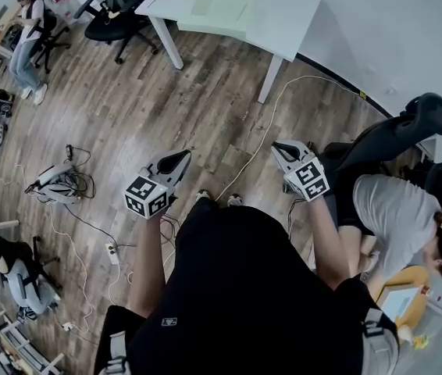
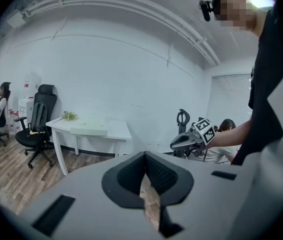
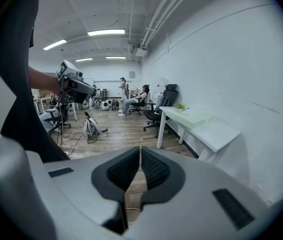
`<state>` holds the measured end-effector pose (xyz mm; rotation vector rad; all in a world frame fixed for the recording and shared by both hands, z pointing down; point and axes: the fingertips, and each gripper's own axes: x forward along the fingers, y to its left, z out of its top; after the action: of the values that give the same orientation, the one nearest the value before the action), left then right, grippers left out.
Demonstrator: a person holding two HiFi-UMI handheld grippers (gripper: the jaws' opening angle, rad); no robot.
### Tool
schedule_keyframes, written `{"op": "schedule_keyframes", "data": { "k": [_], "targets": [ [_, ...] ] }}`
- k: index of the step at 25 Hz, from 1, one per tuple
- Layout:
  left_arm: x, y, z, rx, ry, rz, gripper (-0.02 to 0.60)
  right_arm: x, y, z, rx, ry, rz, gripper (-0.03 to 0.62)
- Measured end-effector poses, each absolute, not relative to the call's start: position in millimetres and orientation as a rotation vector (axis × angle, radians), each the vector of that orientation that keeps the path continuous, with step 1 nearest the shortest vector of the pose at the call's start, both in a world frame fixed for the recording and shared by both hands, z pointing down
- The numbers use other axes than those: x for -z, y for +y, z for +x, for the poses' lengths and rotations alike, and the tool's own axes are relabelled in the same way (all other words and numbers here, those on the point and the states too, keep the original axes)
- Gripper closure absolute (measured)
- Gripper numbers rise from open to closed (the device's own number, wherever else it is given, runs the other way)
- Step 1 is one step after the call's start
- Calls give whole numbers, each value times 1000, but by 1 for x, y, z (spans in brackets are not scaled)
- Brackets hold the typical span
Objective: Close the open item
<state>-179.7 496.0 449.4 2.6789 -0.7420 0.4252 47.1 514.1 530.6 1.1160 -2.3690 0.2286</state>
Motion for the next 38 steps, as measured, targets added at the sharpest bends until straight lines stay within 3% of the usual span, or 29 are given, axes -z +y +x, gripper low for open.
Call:
{"op": "schedule_keyframes", "data": {
  "k": [17, 38],
  "targets": [
    [-445, 473, -156, -469, -691, 2695, 575, -534, 487, 66, -327, -2393, 1205, 584],
    [-464, 312, -158, -465, -523, 2681, 575, -528, 335, 37, -334, -2337, 1260, 585]
  ]
}}
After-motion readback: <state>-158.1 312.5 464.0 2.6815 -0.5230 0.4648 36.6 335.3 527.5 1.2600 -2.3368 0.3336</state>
